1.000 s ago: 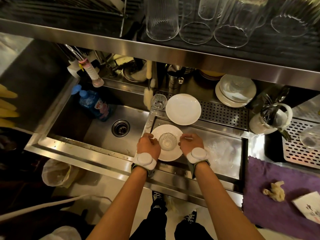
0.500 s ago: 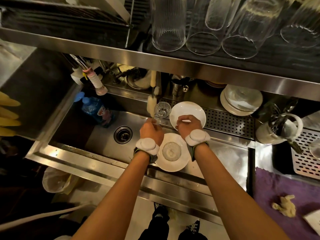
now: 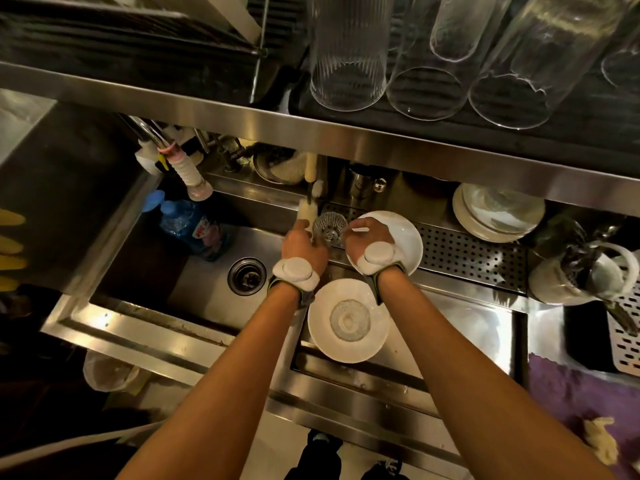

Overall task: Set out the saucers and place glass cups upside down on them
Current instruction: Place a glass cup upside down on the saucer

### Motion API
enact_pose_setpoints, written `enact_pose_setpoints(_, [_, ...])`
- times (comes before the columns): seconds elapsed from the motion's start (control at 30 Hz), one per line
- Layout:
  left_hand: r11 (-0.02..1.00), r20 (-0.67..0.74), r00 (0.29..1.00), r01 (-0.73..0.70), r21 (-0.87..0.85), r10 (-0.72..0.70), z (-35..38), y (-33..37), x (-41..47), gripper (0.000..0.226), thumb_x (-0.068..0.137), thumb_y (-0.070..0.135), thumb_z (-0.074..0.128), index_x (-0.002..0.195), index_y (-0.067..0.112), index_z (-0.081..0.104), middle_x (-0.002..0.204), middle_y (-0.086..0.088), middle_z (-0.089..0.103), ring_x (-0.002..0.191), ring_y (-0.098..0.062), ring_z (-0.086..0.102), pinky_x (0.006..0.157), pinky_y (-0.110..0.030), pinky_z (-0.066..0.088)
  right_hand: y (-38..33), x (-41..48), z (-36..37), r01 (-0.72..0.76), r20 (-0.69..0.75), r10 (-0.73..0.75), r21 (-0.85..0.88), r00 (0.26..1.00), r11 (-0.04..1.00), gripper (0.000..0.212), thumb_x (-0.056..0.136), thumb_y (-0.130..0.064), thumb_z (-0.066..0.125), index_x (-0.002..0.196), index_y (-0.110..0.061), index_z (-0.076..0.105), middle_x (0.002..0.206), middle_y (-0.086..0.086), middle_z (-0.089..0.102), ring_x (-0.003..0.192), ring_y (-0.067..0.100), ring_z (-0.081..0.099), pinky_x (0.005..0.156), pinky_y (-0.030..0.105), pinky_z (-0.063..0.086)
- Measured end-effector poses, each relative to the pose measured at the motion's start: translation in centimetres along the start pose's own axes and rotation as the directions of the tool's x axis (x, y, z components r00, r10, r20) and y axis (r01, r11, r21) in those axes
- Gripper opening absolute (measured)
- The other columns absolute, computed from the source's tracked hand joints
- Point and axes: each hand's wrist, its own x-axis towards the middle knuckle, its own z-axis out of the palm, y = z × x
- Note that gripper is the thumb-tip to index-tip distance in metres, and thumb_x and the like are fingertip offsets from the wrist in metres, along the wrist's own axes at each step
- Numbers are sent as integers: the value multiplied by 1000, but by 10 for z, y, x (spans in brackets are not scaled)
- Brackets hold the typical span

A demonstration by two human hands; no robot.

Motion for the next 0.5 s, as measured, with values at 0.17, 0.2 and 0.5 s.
enact_pose_setpoints(0.17, [1000, 39, 999, -18, 22, 17, 0, 0, 9, 36, 94, 15, 55, 129, 7, 55, 120, -20, 68, 111, -37, 65, 94, -45, 54, -1, 1, 1, 59, -20, -59, 6, 998, 998, 28, 94, -16, 59, 118, -8, 69, 125, 14, 70, 119, 32, 63, 104, 36, 49])
enact_pose_setpoints(0.2, [1000, 38, 999, -20, 24, 19, 0, 0, 10, 35, 93, 14, 55, 128, 7, 56, 117, -20, 69, 109, -37, 66, 93, -46, 55, 0, 1, 1, 78, -18, -78, -5, 997, 997, 26, 94, -14, 58, 116, -7, 70, 125, 15, 70, 119, 32, 63, 104, 37, 49])
enact_pose_setpoints(0.5, [999, 6, 1000, -28, -21, 28, 0, -1, 8, 26, 90, 8, 57, 115, 5, 61, 104, -18, 73, 97, -35, 69, 82, -35, 55, 8, 8, 3, 112, 27, -109, -95, 994, 989, 24, 94, -15, 56, 109, -10, 74, 118, 11, 73, 113, 29, 66, 92, 24, 48])
